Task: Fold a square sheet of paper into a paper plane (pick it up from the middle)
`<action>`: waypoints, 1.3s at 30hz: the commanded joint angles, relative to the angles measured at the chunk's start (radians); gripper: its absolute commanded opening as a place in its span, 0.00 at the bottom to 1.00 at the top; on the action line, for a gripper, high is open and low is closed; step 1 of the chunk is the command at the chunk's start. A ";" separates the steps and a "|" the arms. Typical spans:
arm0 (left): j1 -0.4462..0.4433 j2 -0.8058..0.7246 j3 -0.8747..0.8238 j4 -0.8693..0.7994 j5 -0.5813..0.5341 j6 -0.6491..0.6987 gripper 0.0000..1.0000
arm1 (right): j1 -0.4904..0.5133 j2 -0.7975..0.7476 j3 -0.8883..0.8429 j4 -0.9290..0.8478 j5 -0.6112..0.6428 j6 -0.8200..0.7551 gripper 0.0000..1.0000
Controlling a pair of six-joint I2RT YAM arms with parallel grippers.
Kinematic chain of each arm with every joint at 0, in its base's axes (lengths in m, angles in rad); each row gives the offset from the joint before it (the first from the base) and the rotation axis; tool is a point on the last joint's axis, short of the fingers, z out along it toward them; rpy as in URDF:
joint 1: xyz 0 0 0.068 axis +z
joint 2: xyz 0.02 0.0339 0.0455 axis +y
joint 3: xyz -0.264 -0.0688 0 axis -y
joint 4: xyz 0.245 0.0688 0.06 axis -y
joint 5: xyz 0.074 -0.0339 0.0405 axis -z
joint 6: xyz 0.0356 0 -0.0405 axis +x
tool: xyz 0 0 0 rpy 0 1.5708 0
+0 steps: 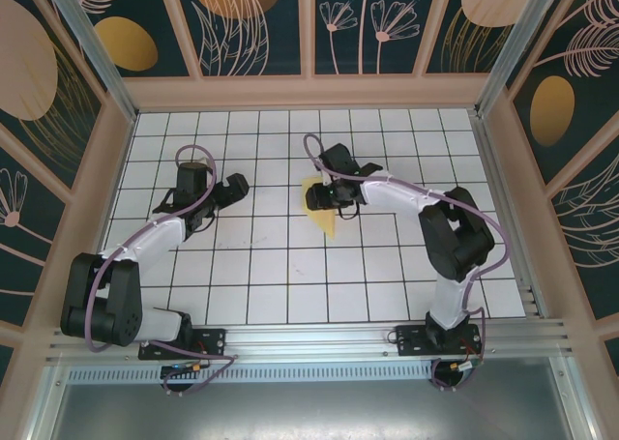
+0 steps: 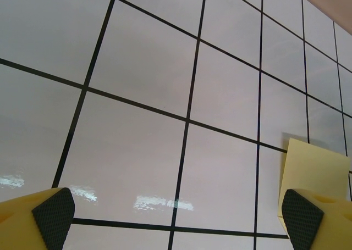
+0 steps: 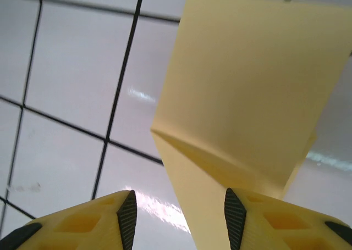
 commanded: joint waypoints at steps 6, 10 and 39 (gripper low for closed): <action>0.005 -0.009 -0.022 0.039 0.025 -0.001 0.99 | -0.028 0.203 0.253 -0.037 0.144 0.246 0.50; 0.003 -0.014 -0.031 0.048 0.034 -0.004 0.98 | -0.031 0.284 0.340 -0.096 0.162 0.264 0.50; 0.003 0.013 -0.041 0.084 0.089 0.001 0.98 | 0.069 0.368 0.426 -0.116 -0.068 -0.003 0.50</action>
